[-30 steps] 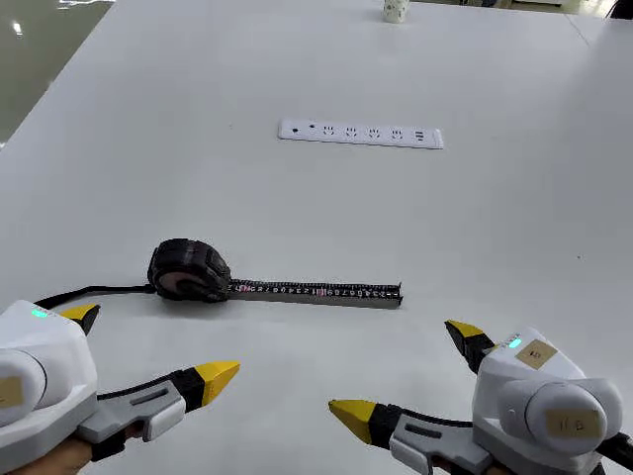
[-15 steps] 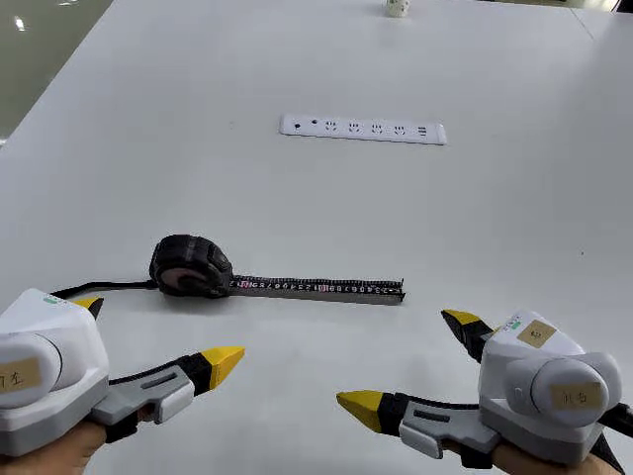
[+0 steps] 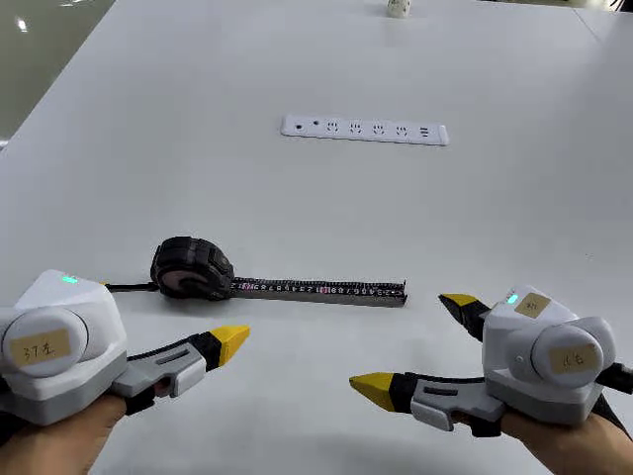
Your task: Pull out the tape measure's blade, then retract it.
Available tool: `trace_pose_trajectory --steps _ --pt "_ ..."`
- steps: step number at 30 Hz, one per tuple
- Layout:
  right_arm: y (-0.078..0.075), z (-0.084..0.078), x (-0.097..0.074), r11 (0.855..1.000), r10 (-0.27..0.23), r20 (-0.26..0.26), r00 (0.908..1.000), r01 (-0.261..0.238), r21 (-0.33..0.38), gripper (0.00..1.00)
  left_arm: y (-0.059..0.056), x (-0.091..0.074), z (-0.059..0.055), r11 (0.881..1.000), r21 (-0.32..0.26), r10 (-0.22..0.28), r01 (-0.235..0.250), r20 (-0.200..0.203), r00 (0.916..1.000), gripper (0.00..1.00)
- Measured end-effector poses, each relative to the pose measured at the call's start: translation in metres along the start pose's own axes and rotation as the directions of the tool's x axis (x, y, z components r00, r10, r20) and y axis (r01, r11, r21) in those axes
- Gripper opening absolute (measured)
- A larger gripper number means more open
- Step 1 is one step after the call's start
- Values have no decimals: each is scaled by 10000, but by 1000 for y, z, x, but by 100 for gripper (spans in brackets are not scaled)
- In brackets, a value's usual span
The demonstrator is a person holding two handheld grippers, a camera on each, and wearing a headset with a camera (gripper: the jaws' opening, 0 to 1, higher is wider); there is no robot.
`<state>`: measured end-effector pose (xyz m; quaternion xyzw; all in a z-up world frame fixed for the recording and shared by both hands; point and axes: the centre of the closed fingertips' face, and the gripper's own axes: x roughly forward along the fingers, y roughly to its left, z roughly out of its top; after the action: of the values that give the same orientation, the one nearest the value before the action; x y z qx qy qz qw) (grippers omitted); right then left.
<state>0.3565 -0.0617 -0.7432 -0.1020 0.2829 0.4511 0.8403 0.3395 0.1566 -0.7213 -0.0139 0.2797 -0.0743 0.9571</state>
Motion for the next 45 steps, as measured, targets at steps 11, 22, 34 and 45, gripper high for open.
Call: trace_pose_trajectory --steps 11,22,34,45 --pt "-14 0 9 9980 388 -365 9986 -405 -478 83 4 10 0 9993 -252 275 -277 -73 9996 96" --pt "-27 -1 18 9911 740 -696 9948 -811 -1057 71 12 21 -1 9979 -339 556 -561 -152 9983 95" --pt "-44 -2 26 9767 1061 -1259 9863 -1272 -1727 59 22 34 6 9940 -651 875 -884 -156 9960 87" --pt "-52 -7 36 9564 1469 -1837 9720 -1869 -2243 50 24 45 8 9901 -939 1020 -1042 -277 9944 80"
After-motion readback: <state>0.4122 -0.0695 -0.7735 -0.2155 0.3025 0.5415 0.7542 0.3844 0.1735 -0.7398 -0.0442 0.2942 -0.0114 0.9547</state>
